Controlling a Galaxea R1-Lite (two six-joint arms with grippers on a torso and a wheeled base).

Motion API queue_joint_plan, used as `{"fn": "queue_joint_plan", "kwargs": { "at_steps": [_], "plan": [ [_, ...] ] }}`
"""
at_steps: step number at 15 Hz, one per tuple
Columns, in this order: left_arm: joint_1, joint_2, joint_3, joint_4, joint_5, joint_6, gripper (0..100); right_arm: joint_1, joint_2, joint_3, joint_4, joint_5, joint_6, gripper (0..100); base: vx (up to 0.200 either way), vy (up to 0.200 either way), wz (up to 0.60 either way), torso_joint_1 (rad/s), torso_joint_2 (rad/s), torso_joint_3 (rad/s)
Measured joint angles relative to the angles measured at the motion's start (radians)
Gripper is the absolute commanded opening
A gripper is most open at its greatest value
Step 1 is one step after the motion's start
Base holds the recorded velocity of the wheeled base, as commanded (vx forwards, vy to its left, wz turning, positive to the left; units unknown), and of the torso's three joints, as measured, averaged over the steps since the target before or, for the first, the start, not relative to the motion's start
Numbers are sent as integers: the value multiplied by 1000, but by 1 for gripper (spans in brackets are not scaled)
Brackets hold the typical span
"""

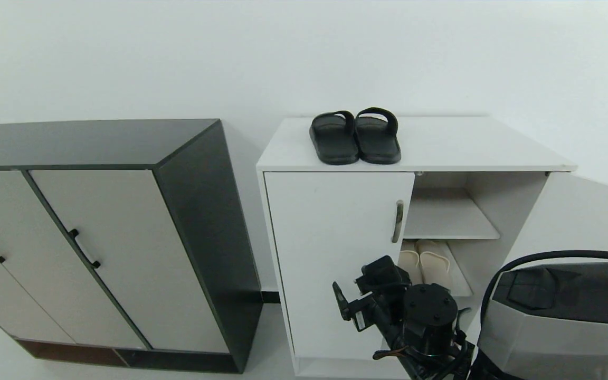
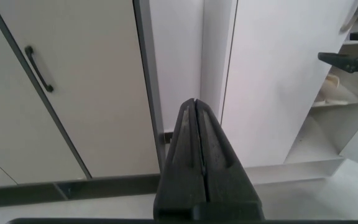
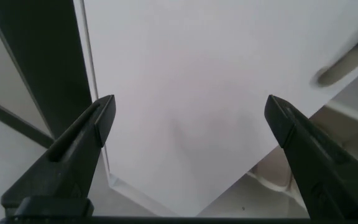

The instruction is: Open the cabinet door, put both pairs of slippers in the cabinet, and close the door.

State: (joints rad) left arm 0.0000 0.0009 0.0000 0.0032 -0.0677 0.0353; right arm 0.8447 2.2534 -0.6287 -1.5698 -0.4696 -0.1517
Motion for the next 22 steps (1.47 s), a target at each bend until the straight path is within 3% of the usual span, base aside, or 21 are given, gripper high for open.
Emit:
{"fn": "queue_joint_plan", "kwargs": {
  "at_steps": [15,22],
  "plan": [
    [0,1,0,0,0,0,0,-1,1,8,0,0,3,100,0,0,0,230,-544,-316],
    [0,1,0,0,0,0,0,-12,9,-31,2,-8,-51,100,0,0,0,39,-83,-46]
  ]
}}
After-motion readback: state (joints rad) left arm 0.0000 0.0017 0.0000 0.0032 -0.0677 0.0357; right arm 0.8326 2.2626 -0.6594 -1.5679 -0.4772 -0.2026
